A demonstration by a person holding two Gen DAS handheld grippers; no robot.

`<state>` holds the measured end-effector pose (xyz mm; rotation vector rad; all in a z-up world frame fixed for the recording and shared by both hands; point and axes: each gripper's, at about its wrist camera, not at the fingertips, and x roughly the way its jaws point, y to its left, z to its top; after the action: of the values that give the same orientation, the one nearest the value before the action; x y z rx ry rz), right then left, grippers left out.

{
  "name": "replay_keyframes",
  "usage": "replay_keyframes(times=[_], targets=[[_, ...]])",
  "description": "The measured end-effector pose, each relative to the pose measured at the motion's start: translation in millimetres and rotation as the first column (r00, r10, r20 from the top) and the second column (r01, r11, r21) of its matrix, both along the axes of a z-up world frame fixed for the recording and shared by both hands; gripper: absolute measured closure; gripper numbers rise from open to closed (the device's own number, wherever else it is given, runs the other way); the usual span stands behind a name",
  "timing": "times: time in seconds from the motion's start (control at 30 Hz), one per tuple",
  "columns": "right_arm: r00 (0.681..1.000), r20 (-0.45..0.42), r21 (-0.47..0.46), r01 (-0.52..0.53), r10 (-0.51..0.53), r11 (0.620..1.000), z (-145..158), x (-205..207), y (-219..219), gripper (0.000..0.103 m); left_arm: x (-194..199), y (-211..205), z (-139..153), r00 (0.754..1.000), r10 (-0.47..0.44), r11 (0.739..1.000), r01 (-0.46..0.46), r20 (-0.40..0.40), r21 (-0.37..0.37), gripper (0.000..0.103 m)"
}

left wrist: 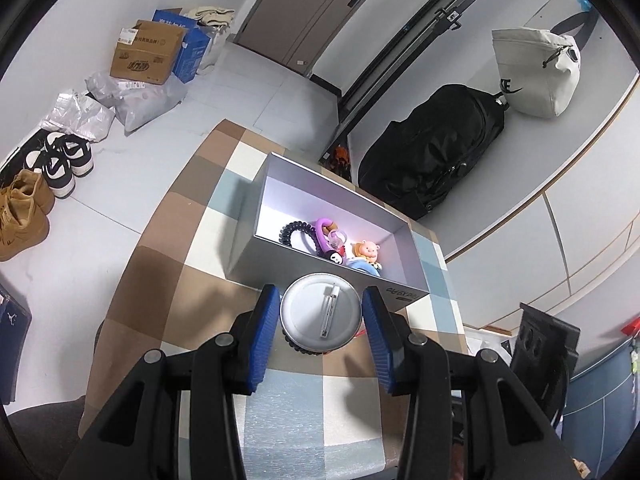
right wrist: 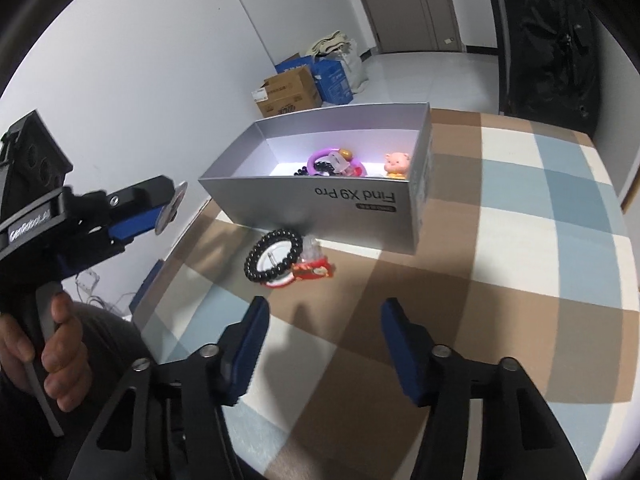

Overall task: Organize jewelry
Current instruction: 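Grasp the white round badge with the left tool and lift it, then grasp the red-and-clear pacifier with the right tool while the left tool holds the badge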

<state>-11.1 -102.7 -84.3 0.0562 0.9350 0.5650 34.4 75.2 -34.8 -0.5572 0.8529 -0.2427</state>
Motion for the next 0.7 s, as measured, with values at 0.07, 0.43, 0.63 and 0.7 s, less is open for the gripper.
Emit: replay_keyframes(times=[0.07,0.43,0.63,0.7], targets=[[1.0,-0.007,0.011,0.009,-0.008,1.0,-1.6,5.7,3.5,0.057,0.8,2.2,-1.6,1.0,0.0,1.0,0.0,-0.007,-0.005,0.066],[1.0,0.015,-0.047,-0.006,0.007,0.999,-7.5,23.3,28.2,0.063,4.9,10.9,-4.1,1.0,0.005,0.998,-0.006,-0.026,-0.065,0.066],[1.0,-0.004,-0.037,-0.008,0.008,0.999,-12.8,30.4,31.3,0.073,7.2,5.6,-6.5,0.999,-0.011,0.998,0.009,-0.038,-0.056,0.066],[1.0,-0.007,-0.018,-0.008,0.008,1.0,-13.2,28.9,28.6,0.078,7.5,2.1,-6.0,0.999,-0.022,0.999,0.02,-0.035,-0.041,0.066]])
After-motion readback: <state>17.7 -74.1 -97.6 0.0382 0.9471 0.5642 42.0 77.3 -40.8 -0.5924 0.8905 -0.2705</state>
